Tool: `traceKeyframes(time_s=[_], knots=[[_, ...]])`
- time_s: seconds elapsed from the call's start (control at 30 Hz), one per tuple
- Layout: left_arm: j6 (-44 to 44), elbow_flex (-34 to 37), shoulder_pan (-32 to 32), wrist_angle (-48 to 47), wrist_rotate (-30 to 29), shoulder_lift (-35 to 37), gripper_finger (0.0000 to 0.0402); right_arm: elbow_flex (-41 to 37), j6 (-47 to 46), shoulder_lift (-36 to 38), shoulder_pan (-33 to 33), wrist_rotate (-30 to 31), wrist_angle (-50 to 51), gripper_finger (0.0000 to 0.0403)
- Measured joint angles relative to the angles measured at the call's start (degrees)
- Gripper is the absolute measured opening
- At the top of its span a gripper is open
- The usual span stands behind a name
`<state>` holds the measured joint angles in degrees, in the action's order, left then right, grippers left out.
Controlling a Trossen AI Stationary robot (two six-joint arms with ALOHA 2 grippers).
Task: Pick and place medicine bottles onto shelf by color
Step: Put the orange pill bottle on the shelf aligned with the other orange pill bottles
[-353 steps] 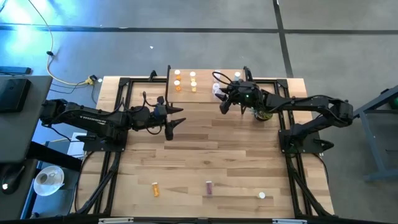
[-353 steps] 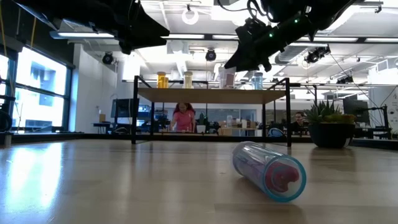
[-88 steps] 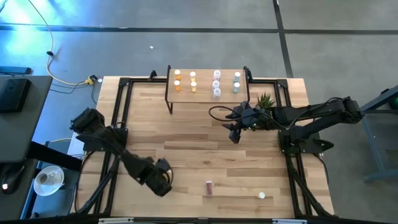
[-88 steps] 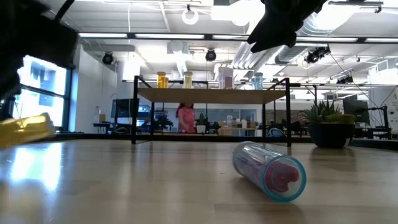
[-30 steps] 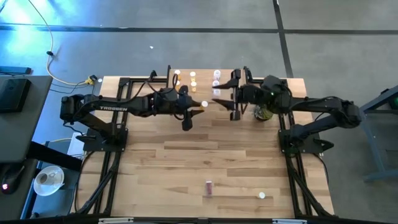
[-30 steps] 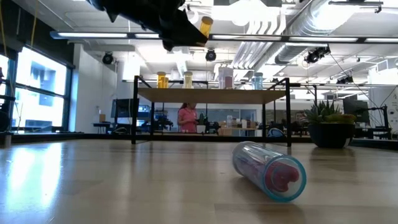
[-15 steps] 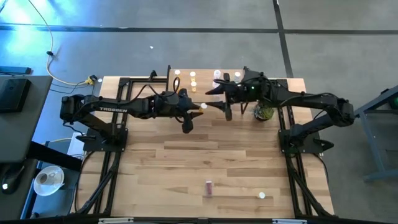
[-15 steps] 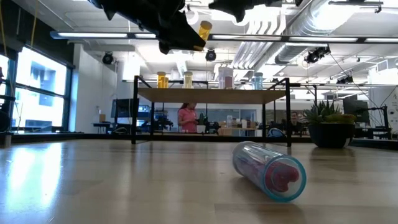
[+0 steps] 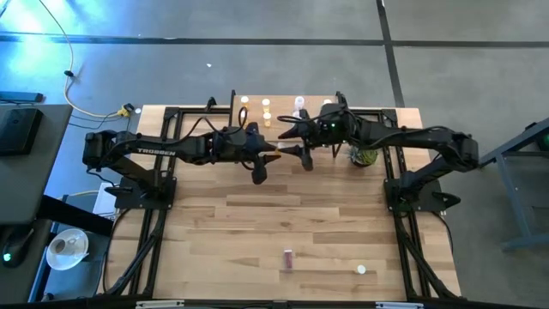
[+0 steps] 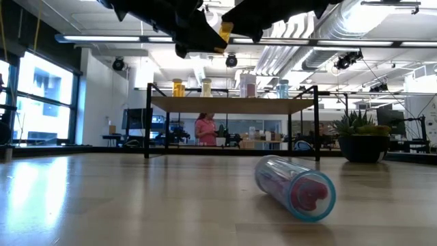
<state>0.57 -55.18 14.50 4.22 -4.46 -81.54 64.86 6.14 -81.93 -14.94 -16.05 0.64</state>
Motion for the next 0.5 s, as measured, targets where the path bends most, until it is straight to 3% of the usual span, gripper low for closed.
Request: traceKeyframes(time_s=[0.33, 0.5], knots=[[-0.4, 0.0, 0.1, 0.5, -1.8, 0.0, 0.0095, 0.0, -1.4, -0.3, 0.0, 0.1, 0.6, 0.0189], [0.2, 0.0, 0.1, 0.7, -5.0, 0.0, 0.0095, 0.0, -1.3, -0.4, 0.0, -0.3, 0.7, 0.0163]])
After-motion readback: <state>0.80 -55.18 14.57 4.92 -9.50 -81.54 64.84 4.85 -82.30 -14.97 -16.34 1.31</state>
